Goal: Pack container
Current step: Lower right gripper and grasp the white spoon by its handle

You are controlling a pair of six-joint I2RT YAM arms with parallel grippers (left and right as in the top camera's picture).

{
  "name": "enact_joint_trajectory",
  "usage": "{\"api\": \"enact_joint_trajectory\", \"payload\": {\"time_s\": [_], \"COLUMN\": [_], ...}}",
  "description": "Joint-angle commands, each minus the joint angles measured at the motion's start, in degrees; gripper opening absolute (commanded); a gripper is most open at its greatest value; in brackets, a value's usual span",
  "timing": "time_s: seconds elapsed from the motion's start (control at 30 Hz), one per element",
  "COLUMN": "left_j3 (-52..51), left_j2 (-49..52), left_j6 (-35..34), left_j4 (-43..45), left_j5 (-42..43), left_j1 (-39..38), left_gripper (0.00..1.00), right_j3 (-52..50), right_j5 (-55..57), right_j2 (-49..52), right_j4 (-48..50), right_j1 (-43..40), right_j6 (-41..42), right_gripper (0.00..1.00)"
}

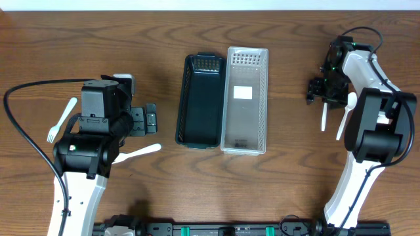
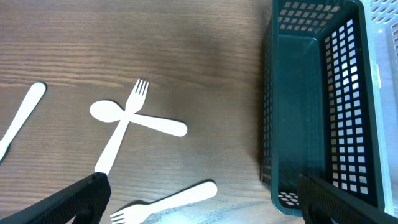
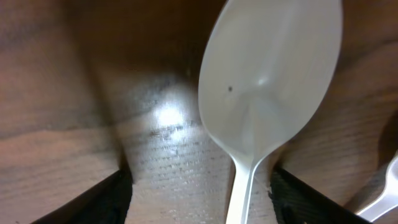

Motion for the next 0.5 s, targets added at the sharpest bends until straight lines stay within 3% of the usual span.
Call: {"api": "enact_joint_trajectory", "payload": {"time_s": [0.0, 0.2, 0.47], "left_j3": [1.1, 1.1, 1.1], "left_j2": [-0.3, -0.3, -0.3], "left_j6": [0.8, 0.8, 0.8], "left_j4": [-0.1, -0.2, -0.2], "left_j5": [0.1, 0.2, 0.2], "left_j1": [0.3, 0.3, 0.3], "left_gripper": [0.98, 0.98, 0.98], "right_j3": [-4.2, -4.3, -4.3], "right_j5": [1.7, 1.7, 1.7], "right_j2": [3.7, 3.6, 3.6], "right_j4": [0.5, 0.5, 1.5], "right_j1": [-0.5, -0.5, -0.5], "right_j6": [0.3, 0.3, 0.3], "right_gripper": [0.68, 0.47, 0.38]}}
